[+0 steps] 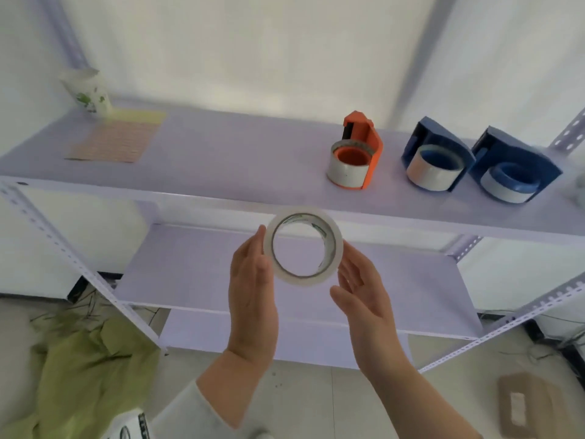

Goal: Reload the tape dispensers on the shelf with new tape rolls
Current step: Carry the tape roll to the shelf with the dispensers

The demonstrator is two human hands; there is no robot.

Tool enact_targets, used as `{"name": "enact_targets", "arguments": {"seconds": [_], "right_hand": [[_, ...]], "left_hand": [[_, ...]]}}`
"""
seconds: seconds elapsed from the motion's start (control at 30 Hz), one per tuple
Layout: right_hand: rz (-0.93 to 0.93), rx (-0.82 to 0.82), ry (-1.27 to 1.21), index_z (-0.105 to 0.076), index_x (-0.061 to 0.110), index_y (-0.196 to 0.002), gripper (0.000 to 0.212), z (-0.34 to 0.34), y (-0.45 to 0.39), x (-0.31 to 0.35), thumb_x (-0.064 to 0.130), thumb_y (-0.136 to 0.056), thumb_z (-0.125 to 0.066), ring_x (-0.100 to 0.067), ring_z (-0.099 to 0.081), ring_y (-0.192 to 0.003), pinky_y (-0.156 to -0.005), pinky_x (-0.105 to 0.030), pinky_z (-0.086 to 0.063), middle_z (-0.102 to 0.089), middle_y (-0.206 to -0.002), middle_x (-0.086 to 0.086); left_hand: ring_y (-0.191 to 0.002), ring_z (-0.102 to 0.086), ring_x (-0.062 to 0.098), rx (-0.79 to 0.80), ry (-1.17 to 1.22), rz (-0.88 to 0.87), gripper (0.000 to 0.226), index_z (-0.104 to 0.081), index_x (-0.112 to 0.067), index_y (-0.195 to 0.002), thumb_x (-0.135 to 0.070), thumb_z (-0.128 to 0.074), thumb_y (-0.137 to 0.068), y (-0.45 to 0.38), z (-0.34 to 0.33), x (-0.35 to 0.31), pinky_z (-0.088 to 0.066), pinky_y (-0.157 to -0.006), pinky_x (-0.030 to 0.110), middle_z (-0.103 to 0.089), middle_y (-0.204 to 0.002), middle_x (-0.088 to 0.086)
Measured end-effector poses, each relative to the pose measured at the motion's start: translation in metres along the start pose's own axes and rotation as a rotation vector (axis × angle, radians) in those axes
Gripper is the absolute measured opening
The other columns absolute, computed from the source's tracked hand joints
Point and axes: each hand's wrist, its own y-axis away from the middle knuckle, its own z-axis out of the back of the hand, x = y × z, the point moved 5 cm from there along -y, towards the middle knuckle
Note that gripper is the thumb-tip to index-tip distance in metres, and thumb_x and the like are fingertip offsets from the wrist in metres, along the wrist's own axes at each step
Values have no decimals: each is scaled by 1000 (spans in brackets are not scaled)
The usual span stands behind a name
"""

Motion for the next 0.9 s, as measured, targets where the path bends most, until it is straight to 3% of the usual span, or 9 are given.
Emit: {"name": "enact_targets", "arguments": {"seconds": [0.1,0.2,0.33,0.4,0.47,0.53,0.6,0.7,0.9], "right_hand": [[117,24,87,-42,22,-141,63,-16,-33,27,1,-83,-56,-9,-37,-140,-116,-32,-27,-49,-146,10],[130,69,184,-35,24,-147,67,-21,-75,42,10,-85,-59,-4,-30,-143,-117,-35,-22,-41,-151,13],[51,119,289,-30,37,-147,72,-27,-132,35,29,-83,-61,7,-24,-141,-115,-27,-21,-34,-152,24],[33,147,299,-31,47,-141,70,-32,-156,31,25,-82,-61,20,-24,-133,-109,-13,-23,-35,-142,39],[5,175,330,-31,58,-122,64,-32,-174,28,18,-83,-63,35,-28,-115,-95,1,-26,-34,-116,60],[-14,217,365,-35,57,-107,61,-30,-188,24,8,-85,-63,39,-33,-102,-85,5,-28,-35,-95,67],[-10,255,391,-35,55,-122,64,-29,-198,17,13,-82,-63,28,-36,-112,-97,-2,-30,-39,-109,60],[-31,270,391,-28,36,-146,80,-26,-209,4,24,-73,-59,-1,-38,-133,-112,-32,-34,-46,-140,21],[-15,266,327,-31,29,-148,75,-10,-213,-3,18,-78,-55,3,-33,-137,-115,-29,-30,-41,-148,16]], "left_hand": [[-133,-38,-1,-22,8,-128,62,-39,-22,-140,-58,-25,-91,-38,-3,-21,-31,-108,14,-44,-139,-10],[-135,-34,-3,-64,-10,-109,54,-35,-27,-141,-49,-25,-92,-77,-10,-25,-28,-111,17,-40,-144,-13],[-141,-22,6,-93,-188,2,66,-19,-22,-148,-57,-19,-92,-126,-24,-18,-18,-113,15,-24,-154,-5],[-143,-19,10,-77,-240,85,73,-16,-22,-149,-62,-18,-87,-147,-32,-13,-14,-112,22,-22,-157,-3],[-143,-23,13,-82,-271,129,72,-21,-20,-148,-62,-19,-89,-164,-38,-6,-16,-114,26,-27,-156,0],[-142,-27,16,-104,-288,153,68,-23,-17,-147,-58,-20,-92,-177,-43,0,-19,-113,28,-30,-155,3],[-139,-32,21,-126,-340,170,72,-25,-16,-146,-62,-18,-91,-187,-48,3,-24,-112,32,-36,-152,5],[-132,-38,32,-172,-520,174,78,-22,-16,-146,-66,-14,-86,-197,-57,4,-30,-108,45,-45,-144,14],[-134,-31,32,-262,-693,90,83,-9,-17,-148,-68,-17,-83,-204,-67,7,-27,-108,46,-38,-149,11]]}}
